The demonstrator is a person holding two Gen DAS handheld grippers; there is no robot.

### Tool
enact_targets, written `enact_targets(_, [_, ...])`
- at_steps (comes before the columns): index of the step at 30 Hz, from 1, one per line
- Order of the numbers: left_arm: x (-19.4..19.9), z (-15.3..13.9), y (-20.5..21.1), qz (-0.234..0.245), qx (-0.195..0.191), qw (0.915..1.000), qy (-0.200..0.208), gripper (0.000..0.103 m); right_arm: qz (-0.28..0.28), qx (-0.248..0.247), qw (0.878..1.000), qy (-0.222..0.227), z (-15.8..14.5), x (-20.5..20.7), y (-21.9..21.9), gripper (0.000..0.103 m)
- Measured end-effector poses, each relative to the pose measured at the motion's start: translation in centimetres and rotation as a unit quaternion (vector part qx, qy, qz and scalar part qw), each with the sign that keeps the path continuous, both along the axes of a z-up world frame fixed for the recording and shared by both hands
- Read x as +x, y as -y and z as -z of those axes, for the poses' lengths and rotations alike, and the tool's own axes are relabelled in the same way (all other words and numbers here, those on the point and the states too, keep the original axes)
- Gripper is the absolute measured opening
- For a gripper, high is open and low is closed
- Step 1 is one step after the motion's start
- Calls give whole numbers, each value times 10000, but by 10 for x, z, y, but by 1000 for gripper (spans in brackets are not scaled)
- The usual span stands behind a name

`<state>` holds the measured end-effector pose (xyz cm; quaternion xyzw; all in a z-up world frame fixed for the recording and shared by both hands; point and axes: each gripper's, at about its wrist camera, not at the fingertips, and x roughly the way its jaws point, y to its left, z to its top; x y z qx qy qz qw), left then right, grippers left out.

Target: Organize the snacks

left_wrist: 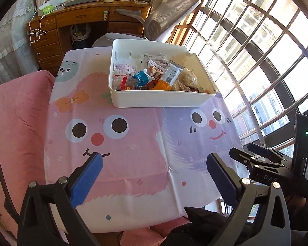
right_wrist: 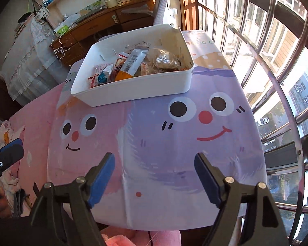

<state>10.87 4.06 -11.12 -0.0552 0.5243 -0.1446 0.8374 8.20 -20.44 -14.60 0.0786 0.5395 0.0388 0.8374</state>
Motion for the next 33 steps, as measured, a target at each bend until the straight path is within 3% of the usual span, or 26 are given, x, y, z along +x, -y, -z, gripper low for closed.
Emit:
enact_targets(9, [-21,-55,27,98,385,9987,333,103,-336,44,9976,600,-83,-38,0,96])
enact_targets(14, [-36,-89,46,-94,481,9966,668,103,-316,65,9981,526,-119,-46,8,101])
enact_targets(17, [-48,-98,59,-199,709,9937,848,103,-351,181,9982,456,-127,-54,11,101])
enact_targets(22, [-66,-93,64,-587,882,9911,803,103,-242,45,9985,485,-120,-70,10,102])
enact_targets(26, [-76,-91,61,-864,870,9888,854,103,-248,111,9988,396,-110,-79,12,103])
enact_targets(33, [-85,-90,62,-1047,845,9863,951,103,-244,39,9973,686,-115,-88,13,103])
